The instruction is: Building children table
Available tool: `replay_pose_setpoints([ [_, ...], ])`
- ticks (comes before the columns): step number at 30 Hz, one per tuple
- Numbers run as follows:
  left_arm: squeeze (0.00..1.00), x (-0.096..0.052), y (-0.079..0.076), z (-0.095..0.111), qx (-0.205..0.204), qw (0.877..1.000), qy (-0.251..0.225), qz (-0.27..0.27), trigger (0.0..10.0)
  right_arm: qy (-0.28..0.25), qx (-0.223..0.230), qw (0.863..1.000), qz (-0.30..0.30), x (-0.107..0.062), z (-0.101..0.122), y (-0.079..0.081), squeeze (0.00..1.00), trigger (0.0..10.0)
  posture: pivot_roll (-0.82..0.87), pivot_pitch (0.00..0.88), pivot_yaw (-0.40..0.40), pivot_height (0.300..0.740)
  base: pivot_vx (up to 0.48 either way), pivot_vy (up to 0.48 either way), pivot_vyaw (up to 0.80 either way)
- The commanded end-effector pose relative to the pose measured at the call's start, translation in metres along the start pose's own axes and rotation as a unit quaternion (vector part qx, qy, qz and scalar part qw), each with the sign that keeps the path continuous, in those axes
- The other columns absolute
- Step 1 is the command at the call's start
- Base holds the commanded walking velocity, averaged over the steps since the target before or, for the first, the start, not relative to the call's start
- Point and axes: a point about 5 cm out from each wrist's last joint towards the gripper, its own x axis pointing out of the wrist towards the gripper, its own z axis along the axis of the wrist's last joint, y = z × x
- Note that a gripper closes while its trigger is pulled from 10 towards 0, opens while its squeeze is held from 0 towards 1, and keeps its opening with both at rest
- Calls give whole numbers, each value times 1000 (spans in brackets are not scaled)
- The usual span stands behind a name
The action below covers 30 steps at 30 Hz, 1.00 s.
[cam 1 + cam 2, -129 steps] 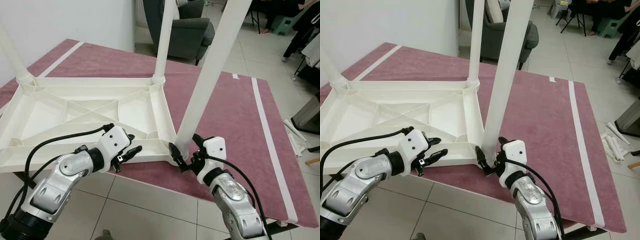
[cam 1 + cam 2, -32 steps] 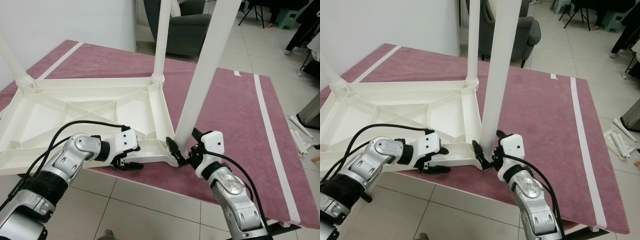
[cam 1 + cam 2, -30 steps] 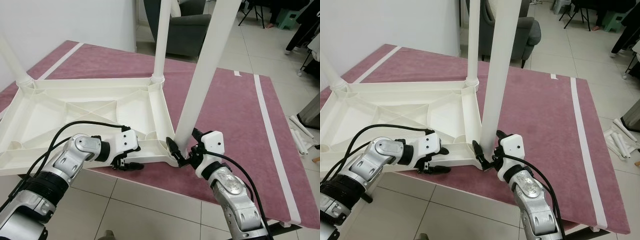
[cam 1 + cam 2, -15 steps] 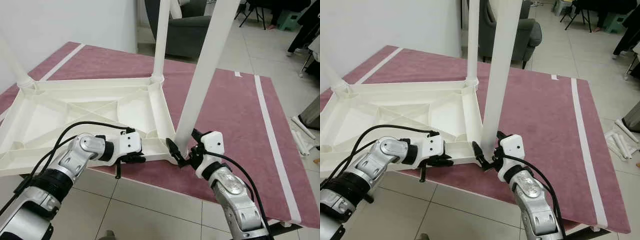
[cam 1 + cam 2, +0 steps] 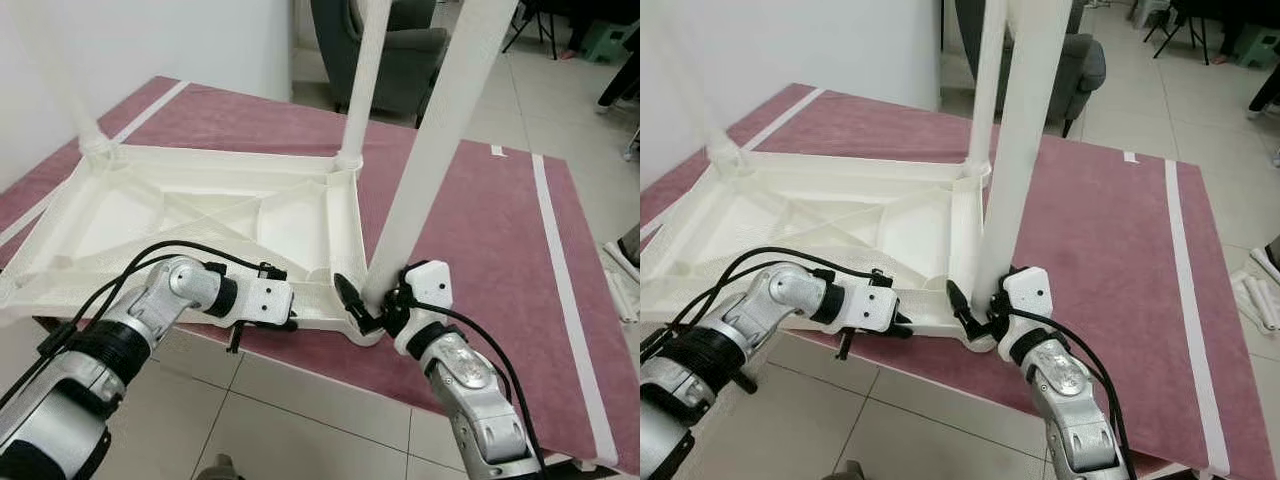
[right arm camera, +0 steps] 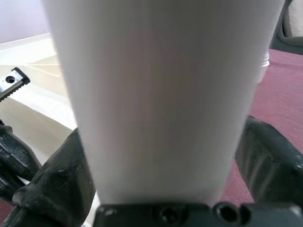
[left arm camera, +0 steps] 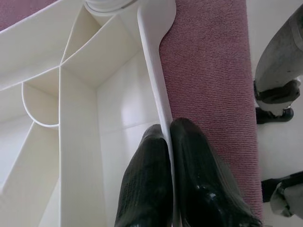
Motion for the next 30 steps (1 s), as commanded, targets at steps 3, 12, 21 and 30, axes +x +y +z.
replay_pose_setpoints([
  [3, 0, 4, 31, 46, 158, 986, -40, 28, 0, 4, 1, 1000, 2, 1, 0, 3, 0, 10000, 48, 0, 16, 740, 0, 0, 0],
  [12, 0, 17, 41, 40, 146, 986, -30, 70, 5765, 3, 2, 1000, 0, 2, 0, 5, 0, 10000, 40, 0, 19, 740, 0, 0, 0],
  [21, 1000, 17, 32, 21, 101, 993, -12, 64, 10000, 4, 4, 1000, 2, 1, 0, 8, 0, 10000, 40, 0, 18, 740, 0, 0, 0],
  [30, 0, -23, 25, 27, -46, 976, -167, 131, 10000, 4, 8, 1000, -2, 1, 0, 9, 0, 10000, 48, 0, 18, 740, 0, 0, 0],
])
